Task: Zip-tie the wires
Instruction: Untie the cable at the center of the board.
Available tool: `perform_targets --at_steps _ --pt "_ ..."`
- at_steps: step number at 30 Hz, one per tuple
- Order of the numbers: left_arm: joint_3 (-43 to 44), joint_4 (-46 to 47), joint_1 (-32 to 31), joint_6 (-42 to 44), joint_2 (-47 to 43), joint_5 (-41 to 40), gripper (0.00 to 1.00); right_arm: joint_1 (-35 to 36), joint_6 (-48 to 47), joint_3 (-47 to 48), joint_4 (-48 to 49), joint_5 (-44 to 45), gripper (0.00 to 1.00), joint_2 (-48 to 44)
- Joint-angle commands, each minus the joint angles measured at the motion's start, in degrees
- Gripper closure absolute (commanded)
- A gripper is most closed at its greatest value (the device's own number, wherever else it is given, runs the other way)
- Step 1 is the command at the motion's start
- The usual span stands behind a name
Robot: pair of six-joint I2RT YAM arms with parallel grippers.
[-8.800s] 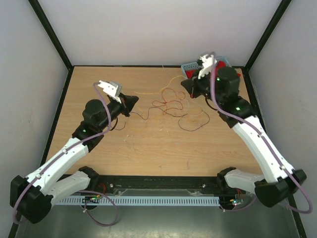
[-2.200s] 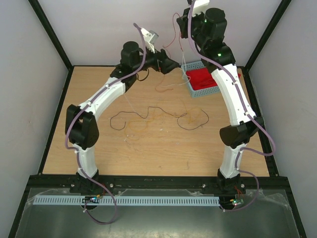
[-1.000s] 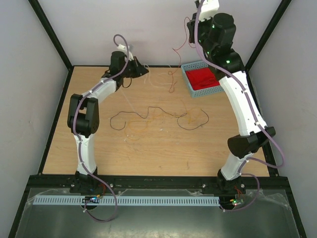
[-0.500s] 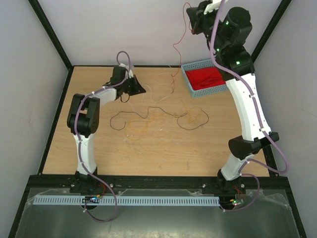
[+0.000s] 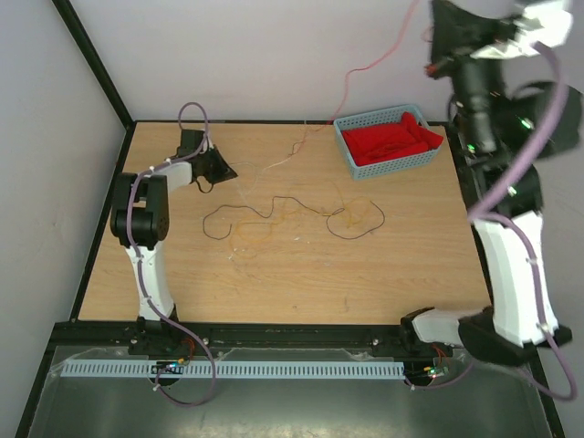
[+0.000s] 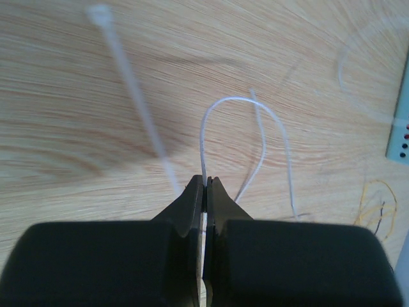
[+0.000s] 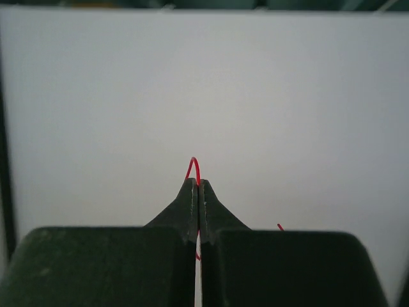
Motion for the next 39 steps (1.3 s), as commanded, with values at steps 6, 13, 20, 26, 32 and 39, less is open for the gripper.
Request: perform_targets --at_steps 6,13,20,26,32,39 --pt "4.5 -6.1 7.7 0.0 2.9 -3.0 1.00 -0.2 -14.1 -6.9 3.4 20.3 1.00 -12.3" --pt "7.1 -6.4 8.5 1.3 3.7 2.8 1.00 -0.2 -13.2 -6.5 -0.5 17.6 1.00 -8.2" --pt "7.9 -6.7 8.0 4.0 3.8 3.9 0.91 -0.2 -7.3 -8.4 -4.9 11.2 1.00 -6.9" --pt "9.4 -7.3 9.2 9.5 1.3 10.1 0.25 -0.1 4.7 -8.2 -6.5 -10.9 1.00 -7.4" --pt "4.1 -6.2 9.9 15.0 -10.2 14.3 0.01 -0.2 12.8 -7.4 -3.3 -23.7 1.00 -5.1" --pt "-7.6 0.7 10.5 13.4 -30.7 19.1 0.01 -0.2 14.8 -1.6 -2.3 -30.3 1.00 2.3"
